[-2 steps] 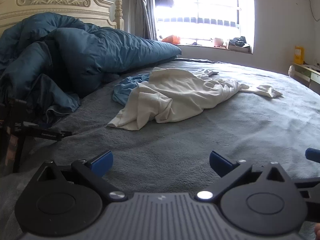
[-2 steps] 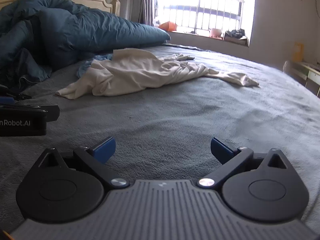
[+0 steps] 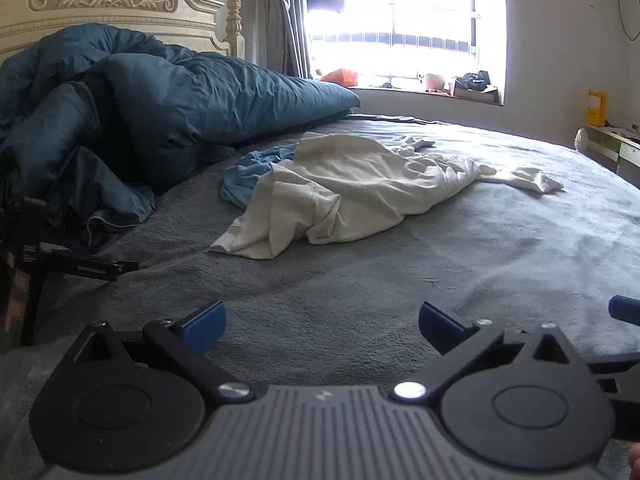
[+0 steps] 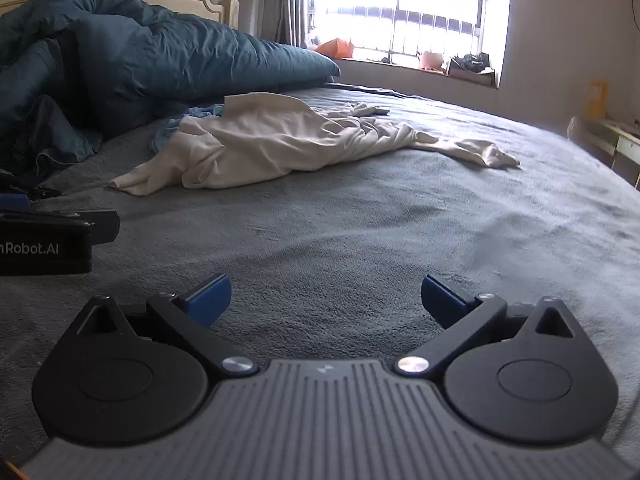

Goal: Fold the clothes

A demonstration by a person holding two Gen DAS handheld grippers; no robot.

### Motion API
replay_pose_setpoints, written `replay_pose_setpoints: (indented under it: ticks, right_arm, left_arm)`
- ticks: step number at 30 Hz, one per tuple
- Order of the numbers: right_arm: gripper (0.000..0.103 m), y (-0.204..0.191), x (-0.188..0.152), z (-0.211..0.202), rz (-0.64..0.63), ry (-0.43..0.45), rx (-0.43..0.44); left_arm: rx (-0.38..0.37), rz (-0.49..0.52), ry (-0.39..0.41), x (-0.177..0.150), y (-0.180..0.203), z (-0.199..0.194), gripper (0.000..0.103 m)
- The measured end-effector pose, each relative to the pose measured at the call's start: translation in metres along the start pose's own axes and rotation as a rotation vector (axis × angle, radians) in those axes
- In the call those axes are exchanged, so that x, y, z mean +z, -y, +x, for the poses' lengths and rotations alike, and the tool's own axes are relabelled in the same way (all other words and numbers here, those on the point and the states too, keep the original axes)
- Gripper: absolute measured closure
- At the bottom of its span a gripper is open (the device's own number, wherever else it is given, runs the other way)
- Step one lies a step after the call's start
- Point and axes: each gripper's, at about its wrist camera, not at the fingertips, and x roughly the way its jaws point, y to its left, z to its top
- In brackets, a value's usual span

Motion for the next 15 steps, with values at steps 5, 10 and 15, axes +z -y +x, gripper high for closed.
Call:
replay_pose_setpoints:
  ticks: [5,10,15]
  right_arm:
    - [0.001,0.006,-0.003,0.009,0.023,-0.031,0.002]
    - [0.001,0.009,-0.004,0.016,0.037,-0.048,-0.005]
    - [0.001,0.005,0.0,0.015,0.027,-0.042,-0.02]
  left_arm:
    - [-0.011,-0.003,-0.004,0.0,0.006,0.005,0.0]
    - [-0.021,-0.008,-0.005,-0.002,0.011,0.009,0.0]
    - [-0.018,-0.015,-0.002,-0.002,0.01,0.007,0.0]
